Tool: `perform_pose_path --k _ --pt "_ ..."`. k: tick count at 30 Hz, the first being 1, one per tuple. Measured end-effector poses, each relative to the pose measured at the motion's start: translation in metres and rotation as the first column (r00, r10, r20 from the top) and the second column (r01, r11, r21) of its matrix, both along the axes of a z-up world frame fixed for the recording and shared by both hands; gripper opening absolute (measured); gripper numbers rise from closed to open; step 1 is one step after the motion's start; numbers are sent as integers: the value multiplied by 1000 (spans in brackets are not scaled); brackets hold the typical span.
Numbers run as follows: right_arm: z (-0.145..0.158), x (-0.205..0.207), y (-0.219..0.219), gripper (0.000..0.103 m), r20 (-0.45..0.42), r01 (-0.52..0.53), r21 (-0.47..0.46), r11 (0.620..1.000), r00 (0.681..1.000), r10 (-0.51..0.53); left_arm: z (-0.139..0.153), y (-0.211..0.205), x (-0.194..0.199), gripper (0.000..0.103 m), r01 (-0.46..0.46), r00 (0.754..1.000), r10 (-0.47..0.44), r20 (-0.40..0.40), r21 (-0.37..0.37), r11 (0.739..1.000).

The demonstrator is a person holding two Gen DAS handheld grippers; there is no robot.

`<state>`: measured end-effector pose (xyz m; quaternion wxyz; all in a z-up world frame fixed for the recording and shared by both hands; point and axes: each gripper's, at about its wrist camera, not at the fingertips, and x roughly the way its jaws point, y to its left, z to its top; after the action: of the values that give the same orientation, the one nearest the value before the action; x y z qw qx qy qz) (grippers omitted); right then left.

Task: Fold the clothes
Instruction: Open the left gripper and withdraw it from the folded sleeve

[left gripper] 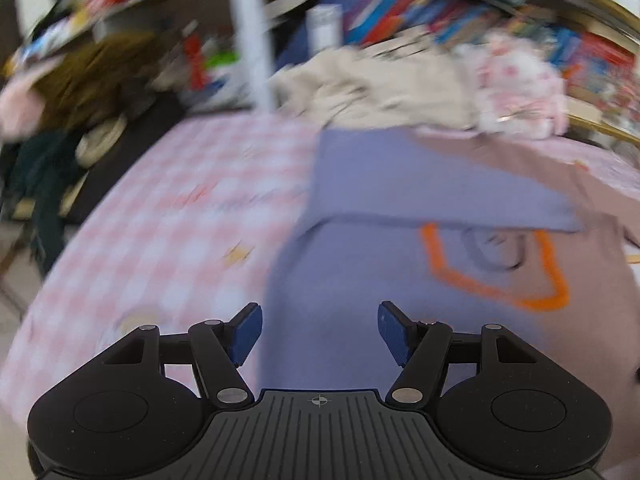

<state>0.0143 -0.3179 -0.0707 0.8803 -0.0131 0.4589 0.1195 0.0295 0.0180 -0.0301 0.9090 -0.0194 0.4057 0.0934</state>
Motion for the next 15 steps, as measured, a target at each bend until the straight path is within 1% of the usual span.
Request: perform_pose_path --k 1,2,3,4,5,8,9,11,12,13,14,15 --pt "0 -1 1 65 -4 23 -6 1000 1000 -23 -3 9 -3 64 -15 1000 14 -6 -15 1000" --pt "0 -3 1 62 -9 46 -13 999 999 -46 -6 17 -4 63 -19 1000 19 -15 -23 1000" --pt "0 -5 2 58 -12 68 -18 998 998 -68 -9 22 -4 63 -14 1000 13 -25 -37 999" --pt "0 -7 2 56 -15 90 -19 996 996 -91 -12 27 -4 62 -9 999 7 -35 -51 999" --pt "1 -9 2 54 -18 111 -21 994 994 -111 -16 31 -5 58 -1 999 -2 -40 -67 998" --pt "0 -16 5 48 -23 157 -18 987 987 -157 -25 40 -5 42 25 998 -32 -60 -117 993" --pt "0 -18 6 43 -24 170 -16 985 985 -170 -28 42 -5 40 31 997 -39 -64 -130 991" --pt "1 -21 10 38 -23 185 -12 983 982 -186 -29 45 -8 33 29 998 -37 -57 -141 990" --pt "1 -22 11 32 -21 195 -9 981 981 -195 -30 47 -10 31 28 998 -36 -53 -146 989" --pt "1 -23 13 27 -19 198 -1 980 980 -198 -30 49 -11 26 17 999 -25 -48 -156 988" --pt "1 -23 15 20 -18 201 6 980 980 -200 -30 51 -11 14 17 999 -25 -46 -164 986" --pt "1 -22 19 14 -18 197 8 980 980 -197 -31 53 -12 6 18 999 -26 -43 -171 985"
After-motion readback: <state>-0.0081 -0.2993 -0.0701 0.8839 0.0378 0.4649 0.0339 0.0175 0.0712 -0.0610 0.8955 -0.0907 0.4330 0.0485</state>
